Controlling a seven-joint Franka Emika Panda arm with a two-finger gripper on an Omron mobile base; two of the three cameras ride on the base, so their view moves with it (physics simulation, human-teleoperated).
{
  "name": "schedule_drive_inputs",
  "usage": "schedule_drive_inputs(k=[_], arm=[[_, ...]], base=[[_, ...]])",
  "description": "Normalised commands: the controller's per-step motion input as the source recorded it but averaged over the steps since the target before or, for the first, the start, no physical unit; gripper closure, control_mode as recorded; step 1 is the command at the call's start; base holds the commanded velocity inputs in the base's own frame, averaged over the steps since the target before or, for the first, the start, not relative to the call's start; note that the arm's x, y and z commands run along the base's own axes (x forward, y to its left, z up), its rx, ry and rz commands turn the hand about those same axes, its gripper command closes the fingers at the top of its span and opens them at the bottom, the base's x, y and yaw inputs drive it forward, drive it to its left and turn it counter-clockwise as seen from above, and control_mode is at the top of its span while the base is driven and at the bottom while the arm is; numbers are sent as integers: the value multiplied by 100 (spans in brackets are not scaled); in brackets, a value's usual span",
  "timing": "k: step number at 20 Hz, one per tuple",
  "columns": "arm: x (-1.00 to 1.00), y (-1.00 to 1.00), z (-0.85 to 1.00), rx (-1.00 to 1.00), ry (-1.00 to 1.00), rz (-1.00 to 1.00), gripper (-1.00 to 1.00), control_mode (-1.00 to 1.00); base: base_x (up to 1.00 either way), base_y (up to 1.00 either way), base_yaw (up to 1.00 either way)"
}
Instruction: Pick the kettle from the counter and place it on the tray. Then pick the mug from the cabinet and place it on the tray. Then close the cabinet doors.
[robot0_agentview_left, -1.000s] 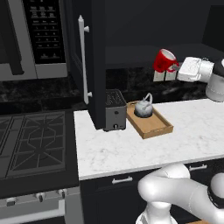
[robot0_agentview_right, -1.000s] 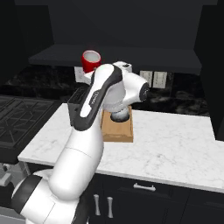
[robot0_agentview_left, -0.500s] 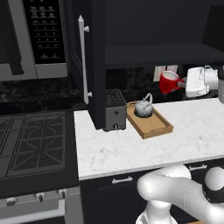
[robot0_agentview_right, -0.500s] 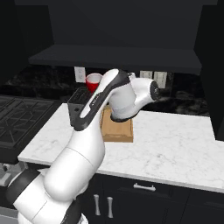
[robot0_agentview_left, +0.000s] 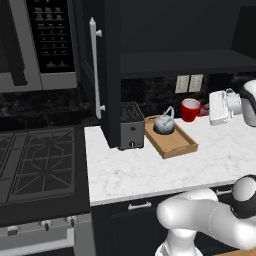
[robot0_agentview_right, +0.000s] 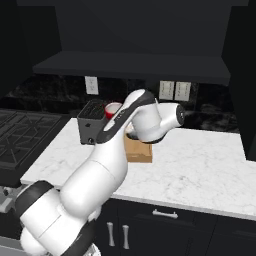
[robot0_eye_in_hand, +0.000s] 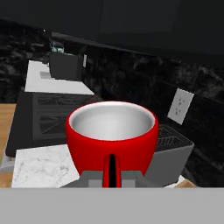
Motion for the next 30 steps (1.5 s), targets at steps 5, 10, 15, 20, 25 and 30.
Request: schedule_drive_inputs(k=[5, 10, 15, 20, 25, 30], arm=[[44, -10, -63, -3, 3, 8, 100, -100], [31, -14, -59, -3, 6, 7, 100, -100], [35, -14, -55, 0, 7, 9, 100, -100], [31, -14, -48, 0, 1, 9, 100, -100], [20, -13, -39, 0, 0, 7, 100, -100], [31, 0, -27, 0, 0, 3, 100, -100]], base=[[0, 0, 0], [0, 0, 0], [0, 0, 0], [0, 0, 0], [0, 0, 0], [0, 0, 0]])
